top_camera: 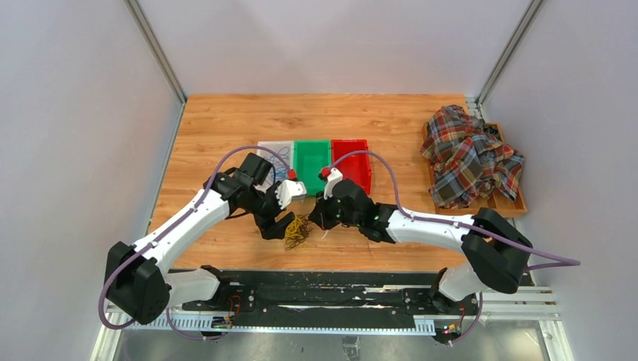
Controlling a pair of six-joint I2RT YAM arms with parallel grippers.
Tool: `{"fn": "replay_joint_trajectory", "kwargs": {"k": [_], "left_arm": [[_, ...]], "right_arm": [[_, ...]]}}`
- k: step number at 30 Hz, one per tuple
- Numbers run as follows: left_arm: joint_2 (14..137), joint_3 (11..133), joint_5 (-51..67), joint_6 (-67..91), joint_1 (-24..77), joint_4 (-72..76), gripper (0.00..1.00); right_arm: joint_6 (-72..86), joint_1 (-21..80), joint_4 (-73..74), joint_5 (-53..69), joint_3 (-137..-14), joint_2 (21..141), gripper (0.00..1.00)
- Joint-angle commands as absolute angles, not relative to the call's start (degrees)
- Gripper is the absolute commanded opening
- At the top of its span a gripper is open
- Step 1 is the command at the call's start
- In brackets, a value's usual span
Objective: Untangle the cables
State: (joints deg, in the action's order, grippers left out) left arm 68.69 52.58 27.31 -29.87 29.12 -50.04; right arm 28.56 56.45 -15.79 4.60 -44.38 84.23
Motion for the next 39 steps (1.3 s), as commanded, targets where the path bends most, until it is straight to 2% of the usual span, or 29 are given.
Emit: {"fn": "replay_joint_trajectory", "kwargs": {"k": [1,9,16,20,23,31,39], "left_arm": [[67.11,51.78,23.9,-34.58,29.53,-47.87,0.77],[69.84,50.01,21.41,-25.92,29.29,-38.81,0.63],[73.39,49.91,23.25,-15.35,29.18,-36.78,0.45],[72.72,49.73,22.89,-17.65,29.18,-36.09,0.22],[71.32,52.38,25.01,-18.59,29.18,-38.29,0.02],[68.37,58.71,33.9,-17.5,29.27,-45.8,0.01],[66.58,61.13,36.68,-16.6,29.27,-49.58,0.01]], "right_arm": [[30.22,55.73,-14.21,1.16,-42.57,83.23,0.01],[29.66,55.73,-11.42,-0.86,-41.45,79.29,0.01],[28.75,55.72,-10.37,-1.51,-39.79,75.56,0.11],[28.28,55.72,-10.35,-1.2,-40.14,74.94,0.3],[27.55,55.72,-11.74,0.63,-40.7,75.01,0.4],[21.84,57.33,-27.17,6.54,-38.37,74.45,0.47],[16.73,60.23,-25.66,5.26,-43.5,77.69,0.49]]}}
